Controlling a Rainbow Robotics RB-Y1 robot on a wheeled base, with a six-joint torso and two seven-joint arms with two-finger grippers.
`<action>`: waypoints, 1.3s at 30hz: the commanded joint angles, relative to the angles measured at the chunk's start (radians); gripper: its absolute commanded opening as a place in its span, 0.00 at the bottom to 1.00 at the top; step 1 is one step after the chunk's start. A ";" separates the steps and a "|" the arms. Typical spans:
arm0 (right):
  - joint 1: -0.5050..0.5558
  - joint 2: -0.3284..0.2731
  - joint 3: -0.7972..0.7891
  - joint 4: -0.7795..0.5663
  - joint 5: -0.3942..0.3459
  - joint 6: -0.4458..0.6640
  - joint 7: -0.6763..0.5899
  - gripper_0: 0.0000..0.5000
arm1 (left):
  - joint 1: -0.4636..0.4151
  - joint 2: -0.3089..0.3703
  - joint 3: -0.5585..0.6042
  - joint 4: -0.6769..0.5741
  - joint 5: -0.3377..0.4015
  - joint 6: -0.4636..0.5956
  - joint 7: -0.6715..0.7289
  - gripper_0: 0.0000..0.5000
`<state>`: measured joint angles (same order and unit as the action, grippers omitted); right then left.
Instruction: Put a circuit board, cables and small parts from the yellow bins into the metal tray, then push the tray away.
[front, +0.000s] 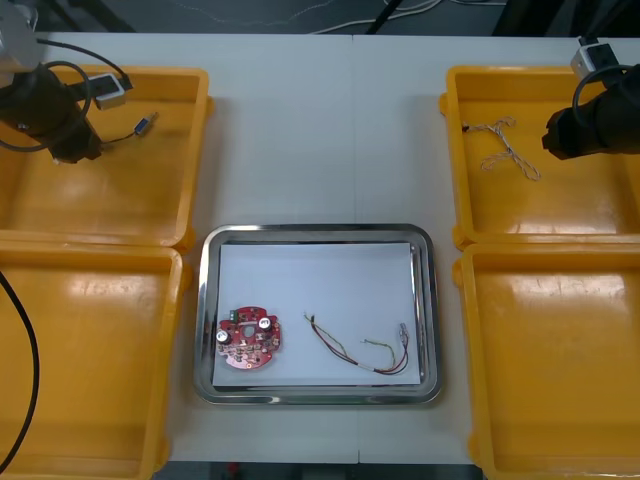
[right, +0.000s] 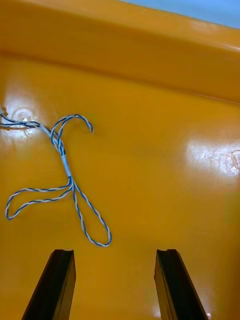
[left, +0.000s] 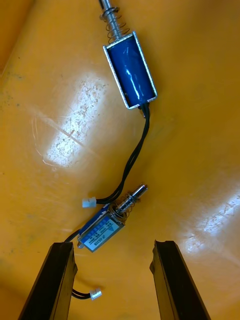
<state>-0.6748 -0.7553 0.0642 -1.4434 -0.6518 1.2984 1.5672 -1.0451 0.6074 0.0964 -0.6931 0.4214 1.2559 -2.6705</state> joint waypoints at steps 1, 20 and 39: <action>-0.117 0.034 0.048 0.095 0.024 -0.011 0.050 0.92 | -0.084 -0.023 0.013 0.060 -0.021 -0.047 0.052 0.91; -0.270 0.192 0.071 0.459 0.107 -0.148 0.114 0.92 | -0.084 -0.048 0.036 0.112 -0.069 -0.128 0.041 0.91; -0.278 0.191 0.101 0.471 0.095 -0.136 0.148 0.00 | -0.035 -0.054 0.037 0.112 -0.078 -0.156 0.021 0.84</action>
<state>-0.9064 -0.5585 0.1533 -0.9624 -0.5455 1.1519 1.6664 -1.0877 0.5695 0.1099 -0.5718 0.3549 1.1156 -2.6706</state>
